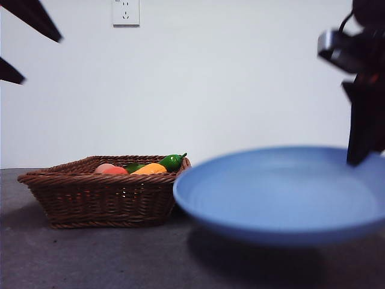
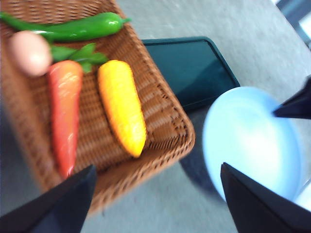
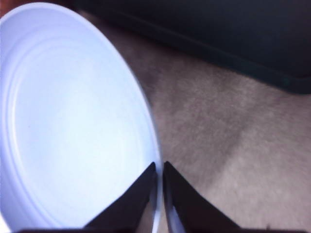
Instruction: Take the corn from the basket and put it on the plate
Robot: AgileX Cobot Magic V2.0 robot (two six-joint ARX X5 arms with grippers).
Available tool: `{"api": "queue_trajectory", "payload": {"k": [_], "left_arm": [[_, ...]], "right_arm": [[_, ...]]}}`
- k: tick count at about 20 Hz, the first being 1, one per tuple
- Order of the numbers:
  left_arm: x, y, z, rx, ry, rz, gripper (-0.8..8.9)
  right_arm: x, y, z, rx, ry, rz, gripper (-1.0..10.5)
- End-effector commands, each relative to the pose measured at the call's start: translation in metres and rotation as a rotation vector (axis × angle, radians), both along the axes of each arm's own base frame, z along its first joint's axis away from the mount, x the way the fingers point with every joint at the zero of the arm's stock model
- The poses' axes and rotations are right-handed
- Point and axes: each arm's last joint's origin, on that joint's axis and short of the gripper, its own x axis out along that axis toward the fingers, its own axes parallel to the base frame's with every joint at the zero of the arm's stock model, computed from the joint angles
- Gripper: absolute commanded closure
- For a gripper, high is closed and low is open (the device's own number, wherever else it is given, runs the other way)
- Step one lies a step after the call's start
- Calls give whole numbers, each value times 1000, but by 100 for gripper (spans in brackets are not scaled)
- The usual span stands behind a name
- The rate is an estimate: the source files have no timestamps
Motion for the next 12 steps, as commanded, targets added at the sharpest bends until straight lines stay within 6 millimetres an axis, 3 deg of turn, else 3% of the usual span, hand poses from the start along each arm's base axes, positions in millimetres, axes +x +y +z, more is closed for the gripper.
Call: {"api": "queue_trajectory", "payload": {"k": [1, 6, 12], "left_arm": [[18, -15, 4, 31, -32, -26, 400], [63, -50, -8, 135, 42, -42, 400], [112, -93, -34, 255, 115, -85, 400]], "right_arm": [[-8, -6, 17, 26, -52, -35, 944], [-31, -24, 44, 60, -164, -119, 944], [-45, -37, 57, 74, -231, -180, 944]]}}
